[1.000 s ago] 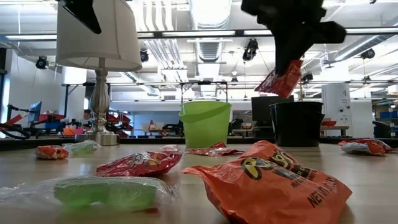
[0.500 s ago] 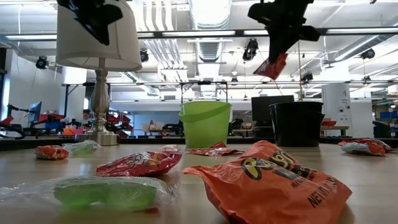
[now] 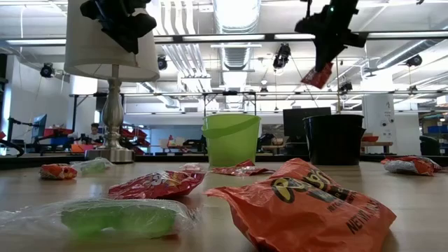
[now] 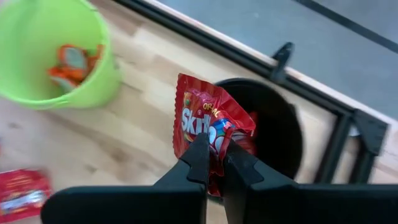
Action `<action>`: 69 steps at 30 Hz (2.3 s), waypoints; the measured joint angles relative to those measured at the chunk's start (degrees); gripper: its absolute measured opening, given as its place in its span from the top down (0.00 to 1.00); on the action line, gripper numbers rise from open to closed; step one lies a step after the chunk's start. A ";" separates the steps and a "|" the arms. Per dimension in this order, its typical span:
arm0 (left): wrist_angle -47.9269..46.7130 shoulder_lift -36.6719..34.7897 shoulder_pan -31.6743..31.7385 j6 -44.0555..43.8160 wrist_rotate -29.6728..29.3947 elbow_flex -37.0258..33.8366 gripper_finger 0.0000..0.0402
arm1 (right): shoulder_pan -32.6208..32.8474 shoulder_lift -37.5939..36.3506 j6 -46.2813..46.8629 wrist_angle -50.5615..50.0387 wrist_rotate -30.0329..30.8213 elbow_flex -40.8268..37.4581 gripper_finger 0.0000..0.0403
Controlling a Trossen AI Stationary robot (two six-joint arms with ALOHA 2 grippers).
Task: Sort candy
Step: Put the red candy into the black bucket
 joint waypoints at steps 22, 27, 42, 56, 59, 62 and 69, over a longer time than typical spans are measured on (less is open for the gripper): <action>-0.35 4.46 0.51 1.32 1.80 0.15 0.79 | -9.40 9.14 -9.23 -2.35 -0.35 -4.00 0.97; -0.34 4.42 0.52 2.06 3.13 0.15 0.79 | -9.40 10.76 -10.01 -2.55 0.17 -4.00 0.90; 1.01 4.42 0.52 5.99 5.41 0.17 0.78 | -9.40 10.94 -9.30 -2.41 0.08 -3.37 0.76; 7.49 5.39 0.47 9.30 22.05 2.49 0.63 | -9.35 10.63 -9.79 -2.58 -0.28 -0.46 0.72; 10.31 6.74 -0.07 8.49 29.22 2.33 0.63 | -8.90 10.25 -9.68 -3.64 -1.51 -0.46 0.73; 11.80 9.24 -1.34 8.72 33.73 2.03 0.63 | -8.02 9.43 -9.30 -5.21 -2.69 -0.46 0.73; 12.40 16.68 -4.58 10.27 36.35 2.84 0.63 | -4.13 5.54 -4.29 -6.01 -3.49 -0.46 0.71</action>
